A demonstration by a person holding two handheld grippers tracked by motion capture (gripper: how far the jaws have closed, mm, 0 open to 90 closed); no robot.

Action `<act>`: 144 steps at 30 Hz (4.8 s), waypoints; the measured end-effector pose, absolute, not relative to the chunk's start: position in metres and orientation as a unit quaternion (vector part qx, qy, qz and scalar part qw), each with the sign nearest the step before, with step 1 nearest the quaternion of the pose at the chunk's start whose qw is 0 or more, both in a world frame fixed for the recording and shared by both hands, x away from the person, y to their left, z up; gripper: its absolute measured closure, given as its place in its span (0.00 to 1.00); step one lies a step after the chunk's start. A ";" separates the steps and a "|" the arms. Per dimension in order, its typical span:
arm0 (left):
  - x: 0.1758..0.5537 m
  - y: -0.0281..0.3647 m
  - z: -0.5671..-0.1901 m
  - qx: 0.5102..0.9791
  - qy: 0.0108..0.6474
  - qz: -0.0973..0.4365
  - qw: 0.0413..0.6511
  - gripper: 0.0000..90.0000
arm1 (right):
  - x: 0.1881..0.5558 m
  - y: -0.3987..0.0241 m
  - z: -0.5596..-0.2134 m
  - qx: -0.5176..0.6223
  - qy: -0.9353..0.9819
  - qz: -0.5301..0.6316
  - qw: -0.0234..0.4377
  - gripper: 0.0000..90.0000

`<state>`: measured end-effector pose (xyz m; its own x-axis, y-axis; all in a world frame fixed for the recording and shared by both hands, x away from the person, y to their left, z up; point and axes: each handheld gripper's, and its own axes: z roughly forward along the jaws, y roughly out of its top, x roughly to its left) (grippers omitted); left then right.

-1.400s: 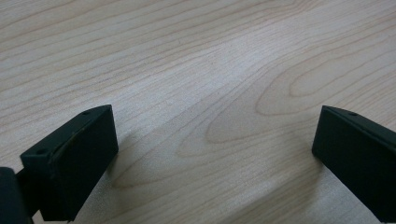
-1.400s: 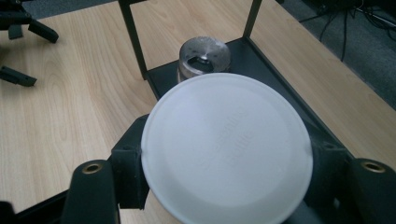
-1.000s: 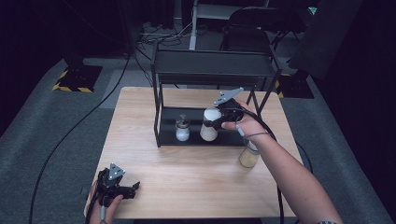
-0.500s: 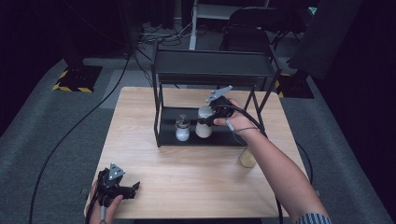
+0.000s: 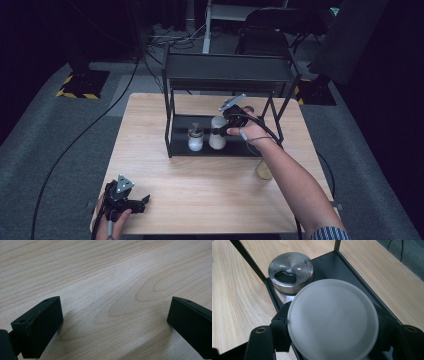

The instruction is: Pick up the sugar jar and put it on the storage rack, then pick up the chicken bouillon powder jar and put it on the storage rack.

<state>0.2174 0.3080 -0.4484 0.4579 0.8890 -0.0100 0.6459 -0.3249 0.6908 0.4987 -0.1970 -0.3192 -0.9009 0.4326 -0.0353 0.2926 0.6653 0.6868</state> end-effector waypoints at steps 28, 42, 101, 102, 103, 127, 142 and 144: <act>0.217 0.308 -0.448 0.791 0.485 0.190 0.320 0.00 | 0.487 -0.226 -0.293 0.203 0.894 0.386 0.098 0.16; 0.218 0.308 -0.448 0.792 0.484 0.190 0.320 0.00 | 0.447 -0.281 -0.260 0.195 0.881 0.411 0.127 0.12; 0.218 0.308 -0.449 0.792 0.483 0.189 0.321 0.00 | 0.371 -0.403 -0.322 0.218 0.876 0.410 0.128 0.08; 0.218 0.308 -0.449 0.792 0.483 0.189 0.321 0.00 | 0.371 -0.403 -0.323 0.218 0.877 0.408 0.127 0.08; 0.218 0.308 -0.449 0.792 0.484 0.189 0.321 0.00 | 0.370 -0.403 -0.324 0.217 0.879 0.406 0.127 0.08; 0.218 0.308 -0.448 0.792 0.483 0.189 0.321 0.00 | 0.374 -0.390 -0.354 0.204 0.896 0.374 0.123 0.31; 0.218 0.308 -0.448 0.792 0.483 0.189 0.321 0.00 | 0.376 -0.392 -0.352 0.206 0.895 0.378 0.121 0.38; 0.218 0.308 -0.448 0.792 0.483 0.189 0.321 0.00 | 0.378 -0.394 -0.352 0.206 0.893 0.384 0.114 0.38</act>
<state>0.2179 0.3083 -0.4485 0.4611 0.8873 -0.0100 0.6445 -0.3271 0.6911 0.3781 -0.3941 -0.3521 -0.8892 0.4554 -0.0449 0.2809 0.6207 0.7320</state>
